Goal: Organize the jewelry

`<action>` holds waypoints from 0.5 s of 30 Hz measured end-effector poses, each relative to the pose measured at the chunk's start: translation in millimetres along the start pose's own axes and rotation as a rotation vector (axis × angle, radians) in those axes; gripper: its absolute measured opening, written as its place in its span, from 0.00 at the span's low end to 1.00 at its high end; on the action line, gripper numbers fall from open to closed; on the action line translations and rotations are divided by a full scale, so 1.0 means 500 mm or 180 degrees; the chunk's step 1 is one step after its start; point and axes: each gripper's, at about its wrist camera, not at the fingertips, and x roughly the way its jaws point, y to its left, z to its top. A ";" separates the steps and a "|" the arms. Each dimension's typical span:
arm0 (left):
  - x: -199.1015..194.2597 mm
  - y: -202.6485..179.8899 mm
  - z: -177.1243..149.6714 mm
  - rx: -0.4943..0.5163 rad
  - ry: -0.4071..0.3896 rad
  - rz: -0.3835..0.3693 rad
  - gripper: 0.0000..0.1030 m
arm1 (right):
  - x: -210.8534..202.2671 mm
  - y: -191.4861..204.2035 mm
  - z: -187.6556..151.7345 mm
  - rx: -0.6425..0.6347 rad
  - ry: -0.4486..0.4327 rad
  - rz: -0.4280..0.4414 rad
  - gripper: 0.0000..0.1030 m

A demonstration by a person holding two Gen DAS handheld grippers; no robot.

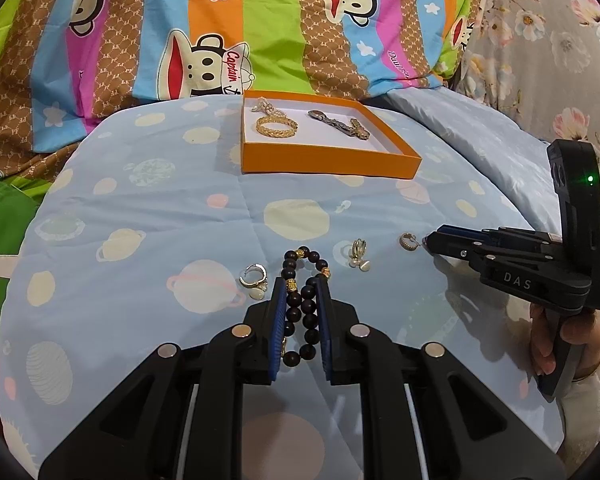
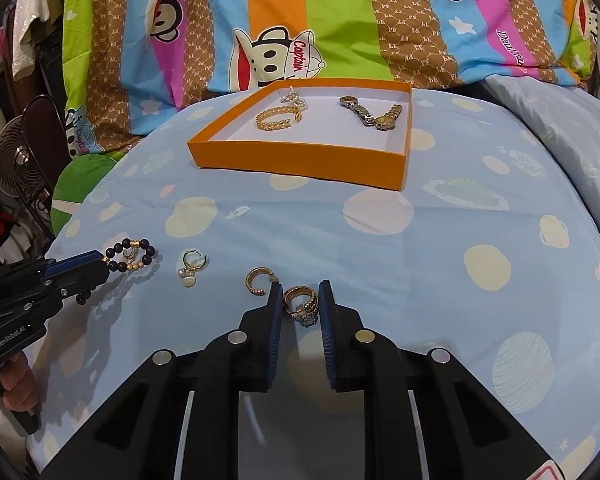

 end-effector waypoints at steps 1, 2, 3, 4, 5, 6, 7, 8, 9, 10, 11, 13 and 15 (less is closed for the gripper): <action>0.000 -0.001 0.000 0.0001 0.0002 0.0000 0.14 | -0.004 0.000 0.000 0.0001 -0.0032 -0.0005 0.16; 0.000 0.000 0.000 0.0000 0.0003 0.0000 0.14 | -0.009 -0.001 0.000 0.0007 -0.0072 0.0000 0.16; 0.000 0.000 0.000 -0.0003 0.0002 0.0000 0.14 | -0.015 -0.002 -0.001 0.0015 -0.0119 0.0014 0.16; 0.000 0.000 0.000 -0.0005 0.0001 -0.0002 0.14 | -0.020 -0.003 -0.001 0.0017 -0.0152 0.0017 0.16; 0.000 0.000 -0.001 -0.0009 0.0000 -0.0002 0.14 | -0.024 -0.003 -0.001 0.0016 -0.0174 0.0012 0.16; 0.000 0.000 -0.001 -0.0015 -0.0003 -0.0003 0.14 | -0.026 -0.003 -0.001 0.0006 -0.0184 0.0005 0.16; -0.001 0.000 -0.001 -0.0021 -0.0005 -0.0004 0.14 | -0.028 -0.001 -0.002 -0.0014 -0.0190 0.0001 0.16; -0.001 0.000 -0.001 -0.0024 -0.0008 -0.0006 0.14 | -0.031 0.003 -0.002 -0.0040 -0.0212 -0.0012 0.16; -0.001 0.001 -0.001 -0.0026 -0.0014 -0.0008 0.14 | -0.035 0.007 -0.002 -0.0070 -0.0253 -0.0038 0.16; -0.002 0.001 -0.001 -0.0028 -0.0019 -0.0014 0.14 | -0.041 0.008 -0.001 -0.0078 -0.0300 -0.0052 0.16; -0.003 0.000 0.000 -0.0029 -0.0025 -0.0020 0.14 | -0.050 0.005 0.000 -0.0055 -0.0370 -0.0041 0.16; -0.003 0.000 0.001 -0.0029 -0.0030 -0.0027 0.14 | -0.069 -0.010 0.003 0.0057 -0.0499 0.0017 0.16; -0.004 0.000 0.001 -0.0027 -0.0037 -0.0032 0.14 | -0.086 -0.031 0.007 0.0198 -0.0593 0.0061 0.16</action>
